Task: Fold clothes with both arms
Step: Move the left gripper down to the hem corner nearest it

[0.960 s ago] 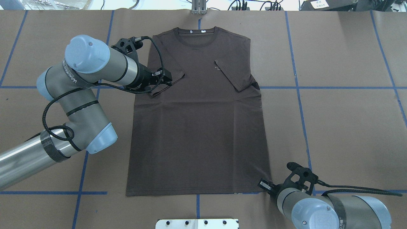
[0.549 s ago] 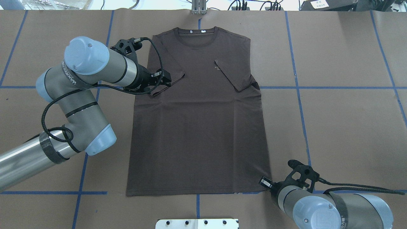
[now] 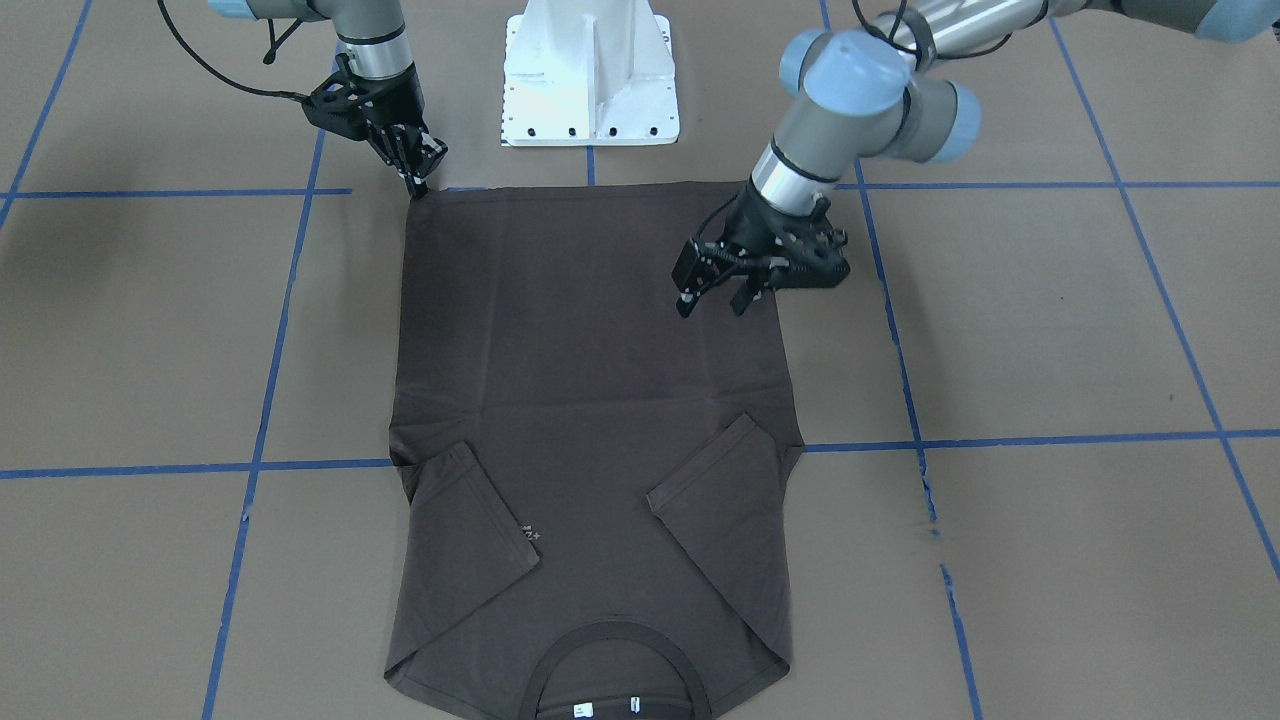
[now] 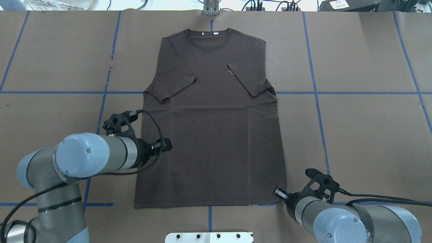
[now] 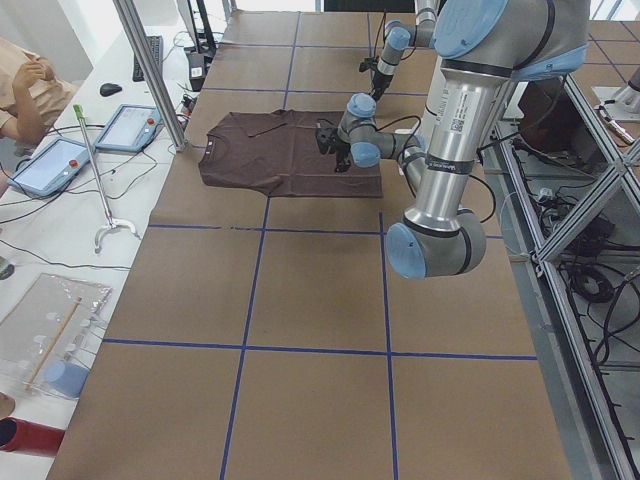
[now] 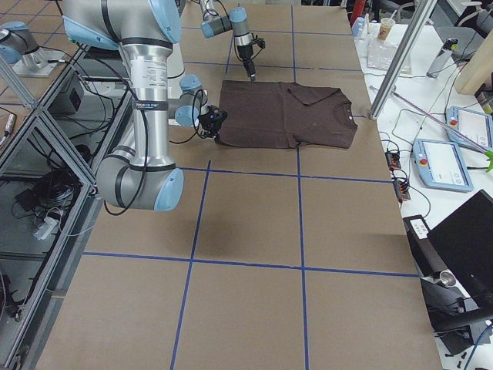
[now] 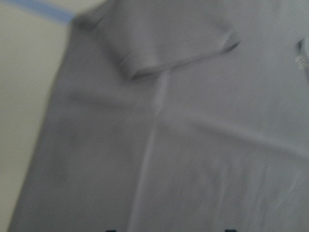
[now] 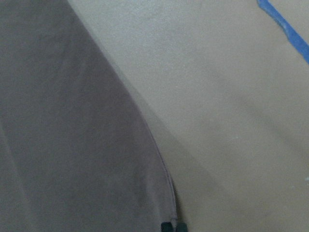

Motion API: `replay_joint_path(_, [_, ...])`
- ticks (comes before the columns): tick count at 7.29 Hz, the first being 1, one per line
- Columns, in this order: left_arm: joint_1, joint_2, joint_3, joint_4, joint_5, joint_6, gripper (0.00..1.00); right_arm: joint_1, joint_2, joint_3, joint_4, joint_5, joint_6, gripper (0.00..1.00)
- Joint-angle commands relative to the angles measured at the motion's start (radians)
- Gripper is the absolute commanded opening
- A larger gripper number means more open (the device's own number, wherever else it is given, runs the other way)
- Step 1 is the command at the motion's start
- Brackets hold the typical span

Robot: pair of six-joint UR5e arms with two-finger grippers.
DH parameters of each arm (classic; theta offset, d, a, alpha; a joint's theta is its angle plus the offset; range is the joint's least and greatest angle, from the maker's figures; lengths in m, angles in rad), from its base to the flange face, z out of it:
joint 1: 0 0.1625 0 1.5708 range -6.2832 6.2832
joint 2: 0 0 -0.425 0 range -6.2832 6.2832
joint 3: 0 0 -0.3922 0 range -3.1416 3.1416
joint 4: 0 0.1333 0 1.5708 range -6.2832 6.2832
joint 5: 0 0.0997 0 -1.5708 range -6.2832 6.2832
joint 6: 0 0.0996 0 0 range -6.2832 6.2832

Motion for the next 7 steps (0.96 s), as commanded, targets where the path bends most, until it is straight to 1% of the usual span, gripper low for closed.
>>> replay_joint_path(1, [0.145,0.097,-0.068,0.131,0.109,-0.143,0.74,0.000,0.003,0.002,0.000,0.002,0.000,0.00])
replay_joint_path(2, [0.167,0.116,-0.068,0.131,0.111,-0.183,0.74,0.000,0.006,0.002,0.000,0.002,0.000,0.00])
replay_joint_path(3, [0.203,0.148,-0.067,0.131,0.113,-0.229,0.72,0.000,0.010,0.002,0.000,0.002,0.000,0.00])
replay_joint_path(5, [0.222,0.150,-0.068,0.132,0.110,-0.244,0.70,0.000,0.012,0.003,0.000,0.002,0.002,0.00])
replay_joint_path(7, [0.236,0.148,-0.068,0.132,0.110,-0.257,0.64,0.000,0.012,0.003,0.000,0.004,0.002,0.00])
